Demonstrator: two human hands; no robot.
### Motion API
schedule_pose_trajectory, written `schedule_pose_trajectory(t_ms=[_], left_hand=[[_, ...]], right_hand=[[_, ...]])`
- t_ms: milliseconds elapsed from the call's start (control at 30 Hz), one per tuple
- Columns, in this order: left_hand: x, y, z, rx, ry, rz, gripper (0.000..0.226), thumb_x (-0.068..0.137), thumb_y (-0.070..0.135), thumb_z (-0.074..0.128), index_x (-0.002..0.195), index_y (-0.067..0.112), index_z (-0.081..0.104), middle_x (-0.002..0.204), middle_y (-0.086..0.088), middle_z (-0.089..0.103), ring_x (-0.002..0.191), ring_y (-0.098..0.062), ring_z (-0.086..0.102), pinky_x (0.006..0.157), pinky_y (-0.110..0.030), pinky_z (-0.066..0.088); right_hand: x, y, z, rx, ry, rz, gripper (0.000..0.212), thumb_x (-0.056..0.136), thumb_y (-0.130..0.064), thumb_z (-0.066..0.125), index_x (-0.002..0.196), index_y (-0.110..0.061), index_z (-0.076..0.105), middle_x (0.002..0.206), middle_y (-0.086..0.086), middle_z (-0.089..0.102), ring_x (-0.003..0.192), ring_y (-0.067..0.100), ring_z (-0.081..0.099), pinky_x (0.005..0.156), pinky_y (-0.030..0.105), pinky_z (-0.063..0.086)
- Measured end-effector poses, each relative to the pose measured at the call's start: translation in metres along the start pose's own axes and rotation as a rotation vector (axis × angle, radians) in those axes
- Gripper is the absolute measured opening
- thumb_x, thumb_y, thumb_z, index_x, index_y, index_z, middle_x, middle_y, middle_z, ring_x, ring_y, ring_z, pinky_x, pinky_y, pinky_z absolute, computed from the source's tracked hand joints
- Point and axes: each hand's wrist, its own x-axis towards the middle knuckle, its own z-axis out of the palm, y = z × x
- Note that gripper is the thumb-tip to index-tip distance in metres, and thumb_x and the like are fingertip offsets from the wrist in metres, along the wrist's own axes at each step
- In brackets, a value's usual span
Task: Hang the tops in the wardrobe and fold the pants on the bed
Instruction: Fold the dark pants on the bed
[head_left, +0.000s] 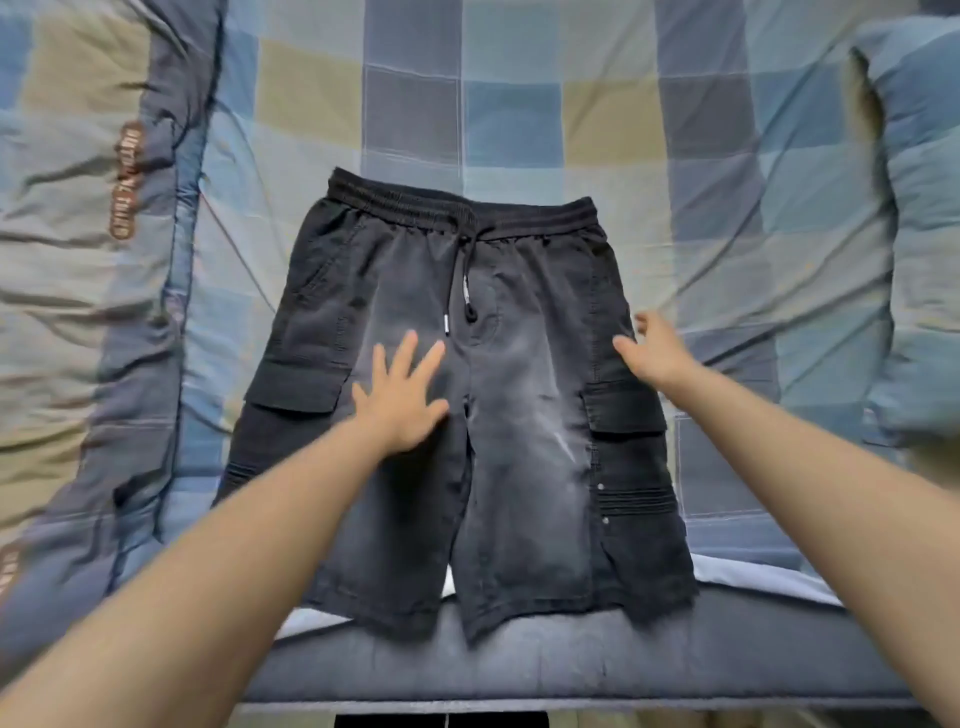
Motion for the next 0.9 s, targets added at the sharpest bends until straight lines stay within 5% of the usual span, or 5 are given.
schedule_pose_trajectory(t_ms=[300, 433, 600, 767, 900], left_hand=[[-0.055, -0.007, 0.11, 0.332, -0.199, 0.016, 0.078, 0.102, 0.044, 0.036, 0.15, 0.035, -0.024, 0.156, 0.003, -0.036, 0.146, -0.033, -0.024, 0.113, -0.066, 0.008], [-0.067, -0.014, 0.12, 0.423, -0.266, -0.011, 0.08, 0.1, 0.026, 0.043, 0.154, 0.025, -0.017, 0.158, -0.002, -0.032, 0.148, -0.032, -0.02, 0.118, -0.058, 0.01], [-0.06, 0.003, 0.105, 0.472, -0.298, -0.087, 0.068, 0.096, 0.017, 0.044, 0.155, 0.022, 0.012, 0.163, -0.003, -0.007, 0.148, -0.033, 0.011, 0.111, -0.052, 0.025], [-0.052, 0.051, 0.085, 0.355, 0.172, 0.072, 0.023, 0.093, 0.018, 0.05, 0.114, 0.011, 0.047, 0.125, -0.009, 0.04, 0.105, -0.031, 0.049, 0.073, -0.038, 0.041], [-0.05, 0.093, 0.098, -0.284, 0.137, 0.202, 0.026, 0.092, 0.017, 0.052, 0.117, 0.013, 0.056, 0.119, -0.004, 0.048, 0.101, -0.024, 0.055, 0.091, -0.037, 0.045]], right_hand=[[-0.031, 0.136, 0.026, 0.019, -0.106, 0.353, 0.062, 0.082, -0.048, 0.064, 0.12, 0.0, 0.052, 0.115, 0.017, 0.063, 0.105, 0.035, 0.06, 0.086, 0.04, 0.048], [-0.061, 0.138, 0.02, 0.208, -0.233, 0.261, 0.024, 0.089, -0.031, 0.066, 0.103, -0.012, 0.064, 0.098, 0.004, 0.068, 0.092, 0.024, 0.065, 0.083, 0.036, 0.052], [-0.082, 0.154, -0.008, 0.349, 0.096, 0.114, 0.025, 0.092, -0.024, 0.062, 0.078, -0.003, 0.06, 0.07, 0.006, 0.059, 0.068, 0.018, 0.052, 0.052, 0.016, 0.04], [-0.102, 0.18, -0.014, 0.413, -0.294, 0.476, 0.034, 0.09, -0.026, 0.065, 0.113, -0.017, 0.043, 0.088, 0.002, 0.059, 0.067, 0.014, 0.055, 0.061, 0.028, 0.048], [-0.122, 0.164, -0.001, 0.131, -0.217, 0.098, 0.056, 0.088, -0.008, 0.065, 0.136, -0.011, 0.036, 0.117, 0.005, 0.055, 0.099, 0.017, 0.054, 0.089, 0.03, 0.045]])
